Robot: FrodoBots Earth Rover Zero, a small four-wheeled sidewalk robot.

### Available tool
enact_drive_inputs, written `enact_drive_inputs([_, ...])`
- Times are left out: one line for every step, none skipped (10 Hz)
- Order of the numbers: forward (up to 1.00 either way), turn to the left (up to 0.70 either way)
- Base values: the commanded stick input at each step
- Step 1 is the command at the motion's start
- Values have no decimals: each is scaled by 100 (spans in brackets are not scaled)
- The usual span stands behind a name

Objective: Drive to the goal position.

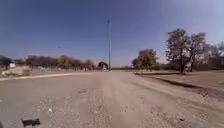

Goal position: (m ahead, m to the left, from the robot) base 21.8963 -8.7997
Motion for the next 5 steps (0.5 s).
enact_drive_inputs([50, 0])
enact_drive_inputs([50, 0])
enact_drive_inputs([50, 0])
enact_drive_inputs([50, 0])
enact_drive_inputs([50, 40])
